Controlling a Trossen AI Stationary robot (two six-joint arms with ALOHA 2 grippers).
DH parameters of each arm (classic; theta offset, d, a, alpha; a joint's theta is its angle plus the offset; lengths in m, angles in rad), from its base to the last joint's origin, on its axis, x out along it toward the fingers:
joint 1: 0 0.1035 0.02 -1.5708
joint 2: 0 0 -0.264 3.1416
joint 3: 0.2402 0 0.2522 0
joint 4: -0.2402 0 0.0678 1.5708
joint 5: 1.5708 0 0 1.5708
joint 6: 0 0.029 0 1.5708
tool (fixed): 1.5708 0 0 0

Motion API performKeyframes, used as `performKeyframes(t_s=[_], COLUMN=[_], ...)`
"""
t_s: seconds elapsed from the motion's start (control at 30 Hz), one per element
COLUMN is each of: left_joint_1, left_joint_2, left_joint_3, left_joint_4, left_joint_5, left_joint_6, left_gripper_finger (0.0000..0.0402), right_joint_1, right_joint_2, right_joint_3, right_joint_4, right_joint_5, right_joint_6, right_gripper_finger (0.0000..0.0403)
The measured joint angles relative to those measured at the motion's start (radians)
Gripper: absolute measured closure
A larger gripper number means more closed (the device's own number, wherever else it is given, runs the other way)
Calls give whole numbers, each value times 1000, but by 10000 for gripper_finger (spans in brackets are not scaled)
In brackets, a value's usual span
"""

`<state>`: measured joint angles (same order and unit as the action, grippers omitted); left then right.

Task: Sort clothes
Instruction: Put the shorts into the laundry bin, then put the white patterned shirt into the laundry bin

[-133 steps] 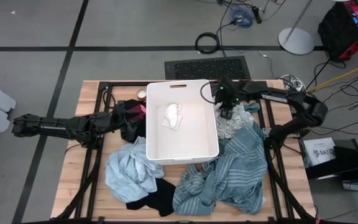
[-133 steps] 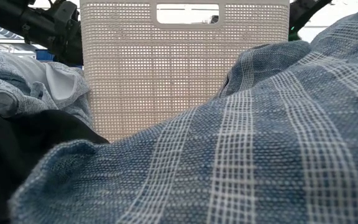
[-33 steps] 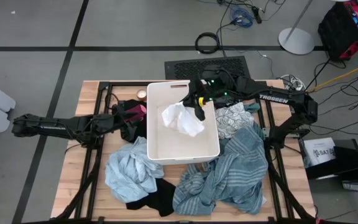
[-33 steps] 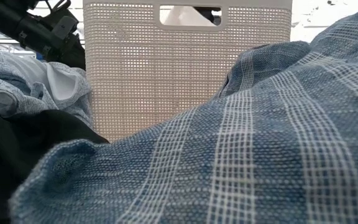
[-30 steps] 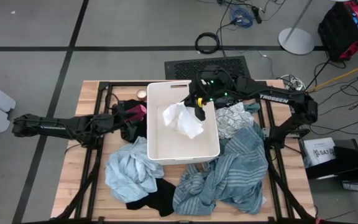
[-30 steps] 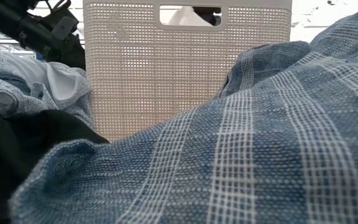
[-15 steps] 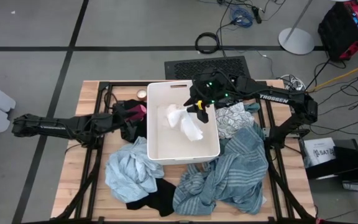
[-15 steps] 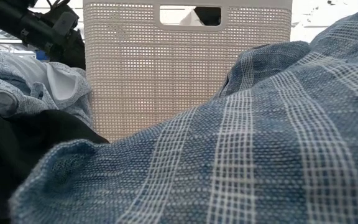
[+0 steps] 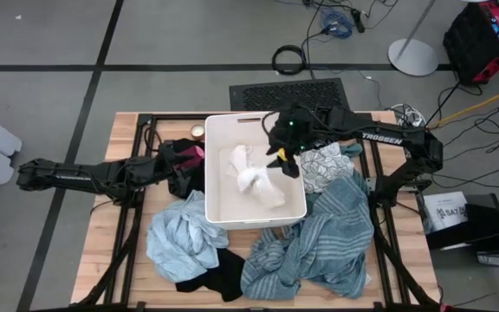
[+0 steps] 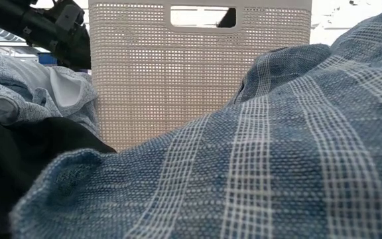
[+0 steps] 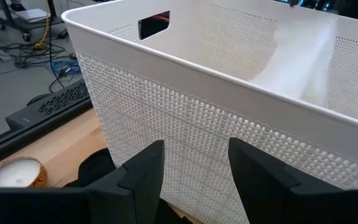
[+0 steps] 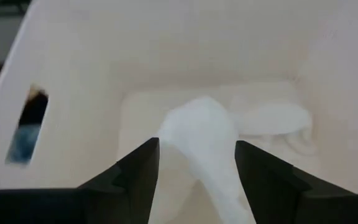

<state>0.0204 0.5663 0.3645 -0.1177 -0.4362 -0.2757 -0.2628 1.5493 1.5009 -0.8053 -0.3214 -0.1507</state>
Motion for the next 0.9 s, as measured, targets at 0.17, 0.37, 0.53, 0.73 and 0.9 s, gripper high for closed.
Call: performKeyframes(t_s=[0.17, 0.37, 0.53, 0.73, 0.9], left_joint_1=[0, 0, 1, 1, 1], left_joint_2=[0, 0, 0, 0, 0], left_joint_3=[0, 1, 1, 1, 1], left_joint_4=[55, 127, 151, 164, 163], left_joint_5=[1, 2, 2, 2, 2], left_joint_6=[46, 108, 154, 177, 180], left_gripper_finger=[214, 214, 214, 214, 214], right_joint_1=[46, 108, 164, 213, 208], right_joint_2=[2, 2, 3, 3, 4], right_joint_3=[0, 0, 1, 0, 19], right_joint_4=[-5, 6, -36, -30, -116], right_joint_5=[50, 133, 362, 385, 274], right_joint_6=[-53, -85, -211, -263, -165], right_gripper_finger=[212, 213, 213, 213, 213])
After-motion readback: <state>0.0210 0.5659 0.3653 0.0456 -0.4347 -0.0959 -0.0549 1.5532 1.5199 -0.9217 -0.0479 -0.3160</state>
